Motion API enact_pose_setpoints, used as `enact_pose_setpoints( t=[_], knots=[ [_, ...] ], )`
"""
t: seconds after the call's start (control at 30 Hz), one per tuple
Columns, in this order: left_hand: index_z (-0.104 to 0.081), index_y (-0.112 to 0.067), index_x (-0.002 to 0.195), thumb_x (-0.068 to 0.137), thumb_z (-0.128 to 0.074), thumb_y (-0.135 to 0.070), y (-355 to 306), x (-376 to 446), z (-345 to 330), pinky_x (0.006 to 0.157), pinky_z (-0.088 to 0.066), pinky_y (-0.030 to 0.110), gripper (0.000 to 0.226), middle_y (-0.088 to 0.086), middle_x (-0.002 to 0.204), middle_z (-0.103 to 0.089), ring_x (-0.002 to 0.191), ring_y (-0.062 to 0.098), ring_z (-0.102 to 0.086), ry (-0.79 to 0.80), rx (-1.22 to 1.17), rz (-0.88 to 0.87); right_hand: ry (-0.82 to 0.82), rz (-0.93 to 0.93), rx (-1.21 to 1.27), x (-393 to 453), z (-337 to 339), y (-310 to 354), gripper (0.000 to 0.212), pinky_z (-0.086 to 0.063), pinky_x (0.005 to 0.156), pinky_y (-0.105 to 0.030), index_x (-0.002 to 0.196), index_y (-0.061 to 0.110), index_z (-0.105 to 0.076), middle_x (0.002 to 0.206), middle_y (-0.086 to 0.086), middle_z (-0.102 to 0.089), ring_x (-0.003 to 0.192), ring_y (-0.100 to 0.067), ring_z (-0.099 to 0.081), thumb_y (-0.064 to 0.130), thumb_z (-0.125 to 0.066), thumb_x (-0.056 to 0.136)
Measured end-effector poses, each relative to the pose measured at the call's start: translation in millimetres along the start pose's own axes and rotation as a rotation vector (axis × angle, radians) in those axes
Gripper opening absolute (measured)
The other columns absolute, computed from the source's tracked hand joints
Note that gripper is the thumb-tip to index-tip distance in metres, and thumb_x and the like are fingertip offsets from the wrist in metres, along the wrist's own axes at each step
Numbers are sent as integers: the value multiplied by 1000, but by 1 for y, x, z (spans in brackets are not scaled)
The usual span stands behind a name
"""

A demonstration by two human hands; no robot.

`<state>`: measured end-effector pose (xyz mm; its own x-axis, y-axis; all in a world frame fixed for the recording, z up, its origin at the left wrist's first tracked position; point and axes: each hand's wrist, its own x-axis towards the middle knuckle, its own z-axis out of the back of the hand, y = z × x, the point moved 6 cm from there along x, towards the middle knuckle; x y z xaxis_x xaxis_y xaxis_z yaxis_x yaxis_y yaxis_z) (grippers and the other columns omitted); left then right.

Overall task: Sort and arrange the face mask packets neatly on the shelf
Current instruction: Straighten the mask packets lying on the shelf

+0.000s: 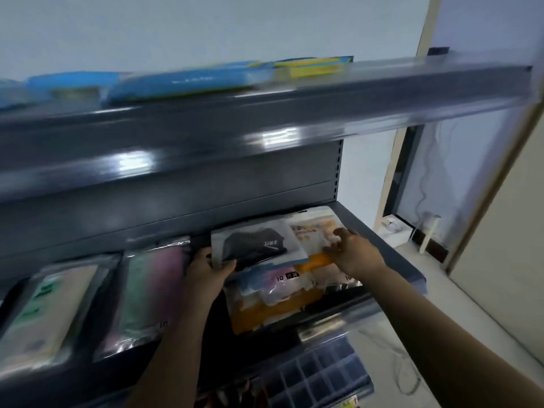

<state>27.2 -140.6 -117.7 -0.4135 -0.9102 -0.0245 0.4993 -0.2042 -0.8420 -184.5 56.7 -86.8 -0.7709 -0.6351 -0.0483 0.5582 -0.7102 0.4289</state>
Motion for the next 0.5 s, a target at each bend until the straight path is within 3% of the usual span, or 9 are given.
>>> enact_pose_setpoints(
  t=[0.17, 0.3, 0.4, 0.5],
  knots=[
    [-53, 1, 121, 77, -71, 1, -16, -19, -1, 73, -36, 21, 47, 7, 100, -59, 90, 16, -53, -134, -169, -37, 50, -1, 121, 21, -1, -31, 66, -42, 100, -42, 138, 16, -40, 138, -11, -44, 123, -34, -48, 49, -58, 84],
    [-53, 4, 118, 77, -69, 6, -11, -29, 5, 78, -45, 30, 44, 20, 107, -64, 97, 31, -61, -270, -250, -30, 72, 42, 295, 31, 2, -43, 72, -45, 97, -39, 136, 9, -42, 136, -14, -46, 120, -32, -50, 40, -70, 78],
    [-50, 2, 122, 78, -65, 10, -5, -43, 14, 88, -45, 43, 47, 26, 114, -61, 107, 41, -58, -384, -342, 5, -14, 142, 117, 32, 10, -40, 68, -41, 100, -43, 135, 15, -42, 138, -10, -43, 125, -33, -41, 46, -65, 79],
    [-49, -6, 125, 82, -60, 11, 1, -59, 24, 87, -44, 39, 48, 22, 112, -58, 107, 37, -57, -464, -465, 5, -85, 316, 76, 26, 18, -19, 64, -36, 100, -40, 135, 15, -43, 138, -8, -45, 127, -31, -38, 43, -63, 81]
  ],
)
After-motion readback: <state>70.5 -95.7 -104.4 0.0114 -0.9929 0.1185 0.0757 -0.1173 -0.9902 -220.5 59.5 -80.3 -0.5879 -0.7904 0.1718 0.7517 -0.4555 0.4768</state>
